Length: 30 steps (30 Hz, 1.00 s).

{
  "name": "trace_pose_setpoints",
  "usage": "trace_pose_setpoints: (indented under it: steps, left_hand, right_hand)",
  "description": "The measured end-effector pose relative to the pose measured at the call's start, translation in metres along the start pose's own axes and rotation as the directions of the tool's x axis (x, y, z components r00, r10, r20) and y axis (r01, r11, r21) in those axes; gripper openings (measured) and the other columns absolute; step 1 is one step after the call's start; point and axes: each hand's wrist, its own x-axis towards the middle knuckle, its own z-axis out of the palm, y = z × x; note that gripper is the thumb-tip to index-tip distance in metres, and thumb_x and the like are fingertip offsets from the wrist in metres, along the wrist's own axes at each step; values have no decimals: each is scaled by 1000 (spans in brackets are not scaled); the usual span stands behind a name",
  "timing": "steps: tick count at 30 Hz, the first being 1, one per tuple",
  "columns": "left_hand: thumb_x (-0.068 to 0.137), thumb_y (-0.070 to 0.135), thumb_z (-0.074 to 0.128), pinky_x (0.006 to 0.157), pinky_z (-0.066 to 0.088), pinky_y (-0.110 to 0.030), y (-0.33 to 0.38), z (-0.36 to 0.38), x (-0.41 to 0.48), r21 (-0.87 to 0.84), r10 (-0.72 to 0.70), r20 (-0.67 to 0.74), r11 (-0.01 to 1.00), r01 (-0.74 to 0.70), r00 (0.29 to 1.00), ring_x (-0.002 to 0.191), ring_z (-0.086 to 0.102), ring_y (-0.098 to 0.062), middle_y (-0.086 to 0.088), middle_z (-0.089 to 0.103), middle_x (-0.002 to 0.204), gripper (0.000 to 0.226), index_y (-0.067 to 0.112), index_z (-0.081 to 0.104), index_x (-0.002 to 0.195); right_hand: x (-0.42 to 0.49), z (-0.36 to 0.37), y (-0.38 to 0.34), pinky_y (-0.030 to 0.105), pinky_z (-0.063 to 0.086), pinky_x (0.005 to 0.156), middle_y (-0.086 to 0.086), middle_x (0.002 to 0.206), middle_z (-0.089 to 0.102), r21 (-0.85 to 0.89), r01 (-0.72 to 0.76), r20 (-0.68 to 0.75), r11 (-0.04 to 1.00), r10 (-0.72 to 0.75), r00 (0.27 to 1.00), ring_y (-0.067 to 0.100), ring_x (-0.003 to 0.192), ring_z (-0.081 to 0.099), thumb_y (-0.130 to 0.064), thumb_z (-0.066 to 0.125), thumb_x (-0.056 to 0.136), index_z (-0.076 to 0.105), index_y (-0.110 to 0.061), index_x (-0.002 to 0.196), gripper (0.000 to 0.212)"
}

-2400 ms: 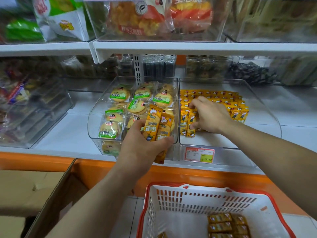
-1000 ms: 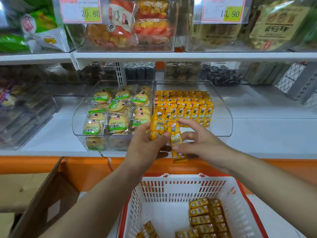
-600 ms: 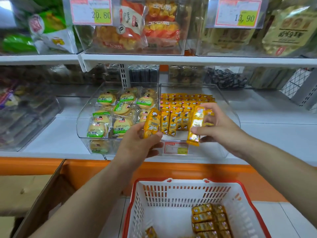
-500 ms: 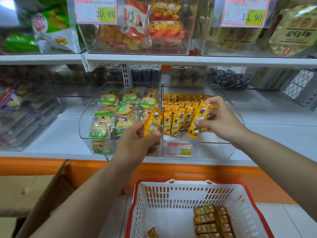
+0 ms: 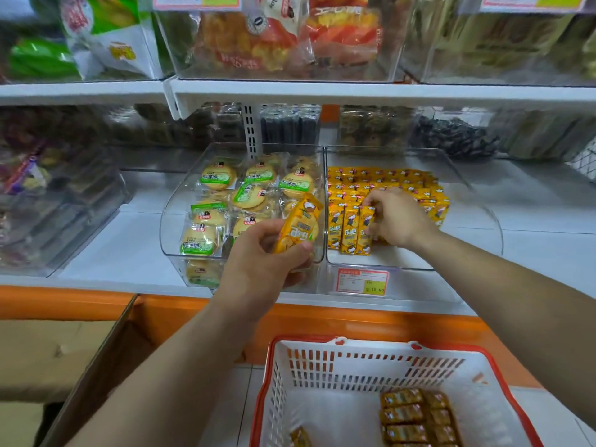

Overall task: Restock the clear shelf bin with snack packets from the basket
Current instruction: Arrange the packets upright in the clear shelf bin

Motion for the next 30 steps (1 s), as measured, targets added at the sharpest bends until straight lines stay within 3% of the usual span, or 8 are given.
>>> trace_pose_setpoints:
  steps: [5, 8, 11, 15, 18, 24, 28, 30]
  left_hand:
    - [88, 8, 76, 59, 60, -22, 0, 5, 1, -44, -37, -29, 998, 36, 999, 70, 74, -13, -14, 75, 104, 38, 10, 59, 122]
    - [88, 6, 76, 58, 60, -22, 2, 8, 0, -50, -39, -31, 998, 38, 999, 66, 74, -12, -16, 74, 102, 34, 12, 60, 117]
    - [87, 7, 77, 57, 60, -22, 2, 9, -2, -28, -25, -12, 999, 24, 1000, 68, 75, -13, -13, 76, 97, 28, 16, 62, 108]
    - [86, 10, 79, 61, 61, -23, -2, 13, -6, 19, -21, 23, 1000, 21, 1000, 74, 77, -16, -8, 79, 94, 25, 21, 65, 103]
    - [86, 12, 80, 64, 61, -24, -5, 20, -10, 54, -45, 47, 998, 42, 998, 79, 78, -18, -5, 79, 97, 25, 20, 68, 107]
    - [82, 13, 83, 65, 61, -24, -6, 41, -23, 157, -33, 118, 987, 14, 992, 75, 74, -14, -7, 74, 93, 40, 13, 71, 120]
    - [79, 10, 85, 66, 63, -26, -7, 50, -27, 99, 5, 115, 995, -17, 993, 66, 70, -7, 11, 71, 71, 35, 20, 68, 108]
    - [81, 8, 83, 74, 63, -31, -5, 54, -26, 62, 17, 117, 998, -24, 993, 77, 74, -14, 6, 75, 74, 33, 21, 64, 105]
  right_hand:
    - [-4, 5, -3, 28, 41, 66, -3, 76, 63, 33, -50, 19, 998, 49, 999, 21, 77, 61, -21, 87, 74, 56, -19, 124, 58]
    - [-17, -12, -8, 35, 50, 72, -5, 89, 67, -35, -54, 9, 998, 54, 998, 23, 91, 63, -36, 85, 75, 49, -25, 130, 66]
    - [-41, -42, -12, 38, 52, 74, -12, 95, 65, -42, -17, -60, 999, 14, 998, 20, 93, 62, -40, 79, 77, 54, -31, 120, 51]
    - [-92, -70, -16, 20, 47, 63, -12, 83, 65, 319, 84, -80, 944, -61, 995, 7, 66, 61, -31, 79, 81, 61, -36, 97, 25]
    - [-130, -71, -16, 22, 49, 66, -13, 91, 67, 555, 107, -49, 825, -96, 994, 10, 72, 63, -25, 74, 86, 68, -38, 100, 20]
    - [-155, -63, -27, 10, 45, 69, -20, 124, 56, 599, 160, -47, 785, -165, 985, 2, 91, 64, -27, 68, 92, 56, -43, 132, 44]
    - [-163, -56, -35, 12, 44, 63, -21, 101, 62, 542, 150, -29, 827, -161, 987, 5, 78, 62, -29, 68, 92, 62, -40, 107, 20]
    - [-166, -55, -36, 24, 49, 64, -11, 84, 66, 550, 119, 31, 827, -163, 986, 13, 74, 64, -32, 70, 89, 57, -37, 93, 14]
